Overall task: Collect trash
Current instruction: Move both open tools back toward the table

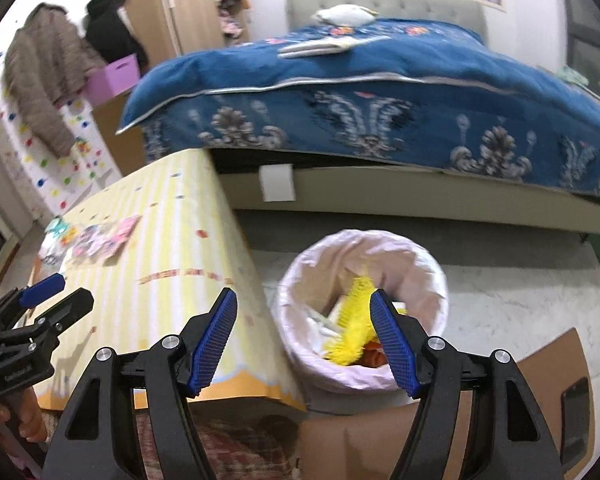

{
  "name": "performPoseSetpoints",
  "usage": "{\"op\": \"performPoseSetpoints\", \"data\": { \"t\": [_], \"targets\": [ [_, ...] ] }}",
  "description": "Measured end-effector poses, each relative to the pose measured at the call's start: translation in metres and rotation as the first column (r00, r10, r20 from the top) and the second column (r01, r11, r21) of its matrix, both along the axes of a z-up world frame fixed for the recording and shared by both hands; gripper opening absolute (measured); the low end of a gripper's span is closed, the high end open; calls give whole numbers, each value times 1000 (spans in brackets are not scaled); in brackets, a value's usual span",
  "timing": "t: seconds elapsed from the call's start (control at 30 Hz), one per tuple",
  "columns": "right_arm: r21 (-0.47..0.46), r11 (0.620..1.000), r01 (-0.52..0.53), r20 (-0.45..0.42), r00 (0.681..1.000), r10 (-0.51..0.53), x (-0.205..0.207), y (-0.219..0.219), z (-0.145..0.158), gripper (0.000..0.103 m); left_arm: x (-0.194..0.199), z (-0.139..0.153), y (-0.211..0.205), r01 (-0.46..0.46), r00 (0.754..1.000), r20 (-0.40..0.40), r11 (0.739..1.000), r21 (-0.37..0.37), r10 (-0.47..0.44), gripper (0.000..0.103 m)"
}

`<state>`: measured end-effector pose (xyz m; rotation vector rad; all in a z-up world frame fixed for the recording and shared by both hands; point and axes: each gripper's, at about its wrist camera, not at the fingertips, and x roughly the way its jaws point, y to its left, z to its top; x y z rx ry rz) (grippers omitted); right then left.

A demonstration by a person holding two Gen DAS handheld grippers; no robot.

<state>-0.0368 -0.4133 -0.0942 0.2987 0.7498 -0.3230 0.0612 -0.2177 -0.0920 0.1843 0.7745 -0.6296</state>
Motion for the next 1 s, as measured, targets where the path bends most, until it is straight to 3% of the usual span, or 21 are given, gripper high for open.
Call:
{"op": "performPoseSetpoints", "data": {
  "t": [0.23, 0.5, 1.0],
  "targets": [
    [-31, 993, -111, -4, 994, 111, 20, 50, 9, 68, -2, 7, 63, -141, 990, 20, 990, 14, 140, 85],
    [-73, 960, -271, -42, 962, 269, 45, 114, 10, 64, 1, 10, 126, -244, 970, 5, 970, -13, 244, 85],
    [-121, 894, -432, -65, 902, 428, 133, 179, 10, 62, 40, 5, 220, -434, 901, 8, 901, 4, 434, 85]
  ]
}}
